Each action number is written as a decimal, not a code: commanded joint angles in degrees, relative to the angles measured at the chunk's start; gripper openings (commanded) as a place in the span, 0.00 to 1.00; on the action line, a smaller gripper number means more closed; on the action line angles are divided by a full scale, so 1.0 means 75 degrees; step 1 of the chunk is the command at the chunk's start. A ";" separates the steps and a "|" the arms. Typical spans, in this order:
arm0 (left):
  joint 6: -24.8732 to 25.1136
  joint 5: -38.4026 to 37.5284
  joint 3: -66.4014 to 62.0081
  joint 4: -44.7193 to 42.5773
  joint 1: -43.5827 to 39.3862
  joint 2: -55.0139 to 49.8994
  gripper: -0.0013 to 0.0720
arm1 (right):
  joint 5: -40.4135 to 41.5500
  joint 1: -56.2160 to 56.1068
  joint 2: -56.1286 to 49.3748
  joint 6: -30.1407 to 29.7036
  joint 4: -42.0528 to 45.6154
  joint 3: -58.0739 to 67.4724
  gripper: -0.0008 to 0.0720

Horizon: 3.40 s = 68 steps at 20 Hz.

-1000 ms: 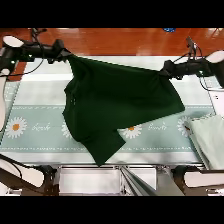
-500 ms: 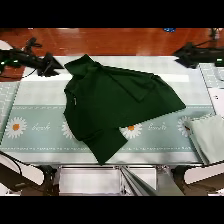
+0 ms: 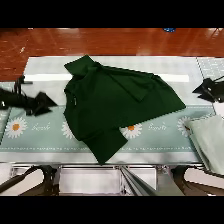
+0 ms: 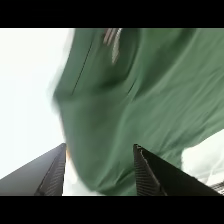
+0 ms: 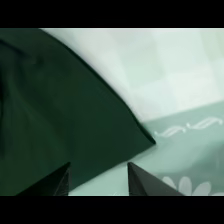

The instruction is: Fold the shirts.

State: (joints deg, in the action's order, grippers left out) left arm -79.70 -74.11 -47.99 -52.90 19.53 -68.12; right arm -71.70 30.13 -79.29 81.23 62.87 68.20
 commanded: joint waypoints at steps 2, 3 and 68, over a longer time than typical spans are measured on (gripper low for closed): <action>-0.0236 0.0455 0.2868 0.0574 0.0052 0.2008 0.71 | 0.0772 0.0061 0.0819 -0.0860 -0.0979 -0.1629 0.58; -0.0364 0.0487 0.3267 0.0796 0.0023 0.2197 0.71 | 0.0766 0.0061 0.0816 -0.1000 -0.1207 -0.1737 0.58; 0.0659 0.2063 -0.5566 0.3034 -0.0877 0.1478 0.04 | 0.0026 -0.1451 0.1145 -0.0423 -0.2066 0.6470 0.04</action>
State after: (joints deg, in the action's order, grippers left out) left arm -74.56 -54.94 -72.42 -29.10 11.49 -57.08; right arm -72.05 19.25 -75.09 75.77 44.99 103.70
